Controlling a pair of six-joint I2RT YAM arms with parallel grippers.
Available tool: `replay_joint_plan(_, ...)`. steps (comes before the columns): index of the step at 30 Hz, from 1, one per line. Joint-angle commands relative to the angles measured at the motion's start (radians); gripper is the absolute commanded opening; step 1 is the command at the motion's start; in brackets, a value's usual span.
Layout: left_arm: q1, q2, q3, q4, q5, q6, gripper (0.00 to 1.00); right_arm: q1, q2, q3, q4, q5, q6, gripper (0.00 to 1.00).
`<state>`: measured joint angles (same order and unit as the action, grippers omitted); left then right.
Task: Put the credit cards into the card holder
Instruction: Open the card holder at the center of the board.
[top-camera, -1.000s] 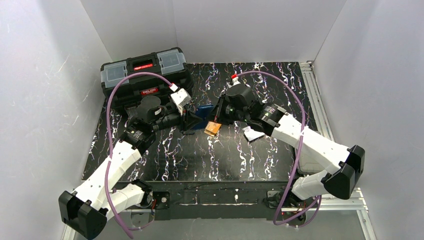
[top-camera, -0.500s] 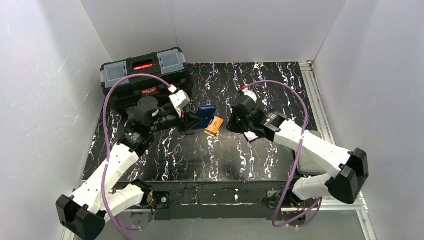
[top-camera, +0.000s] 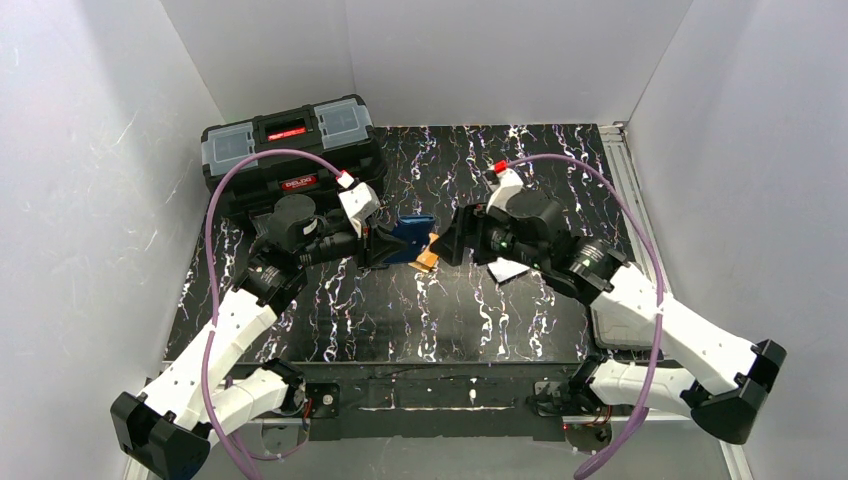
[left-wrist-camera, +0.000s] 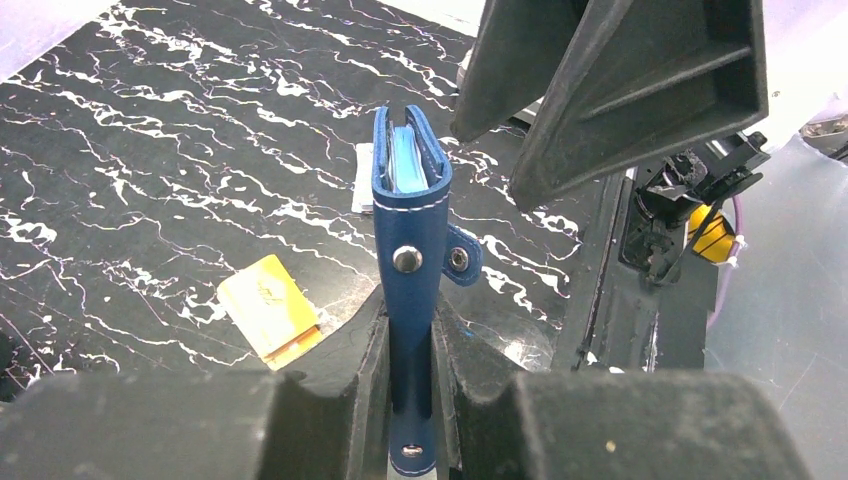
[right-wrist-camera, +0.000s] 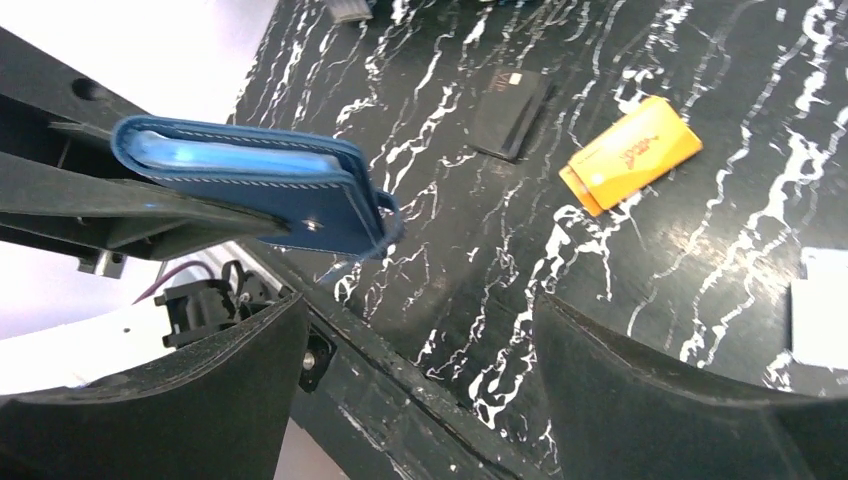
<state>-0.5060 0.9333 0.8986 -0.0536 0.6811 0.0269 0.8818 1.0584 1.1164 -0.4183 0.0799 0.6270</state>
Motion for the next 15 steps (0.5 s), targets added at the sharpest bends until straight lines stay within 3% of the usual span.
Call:
replay_joint_plan(1, -0.003, -0.021, 0.009, 0.025, 0.025, -0.011, 0.0, 0.022, 0.072, 0.073, 0.083, -0.117, -0.053, 0.89)
replay_joint_plan(10, -0.004, -0.031, 0.003, 0.021, 0.053, -0.019, 0.0, 0.043, 0.172, 0.132, 0.13, -0.143, -0.056, 0.81)
replay_joint_plan(15, -0.003, -0.044, 0.001, 0.012, 0.065, -0.02, 0.0, 0.042, 0.17, 0.127, 0.088, -0.086, -0.059, 0.61)
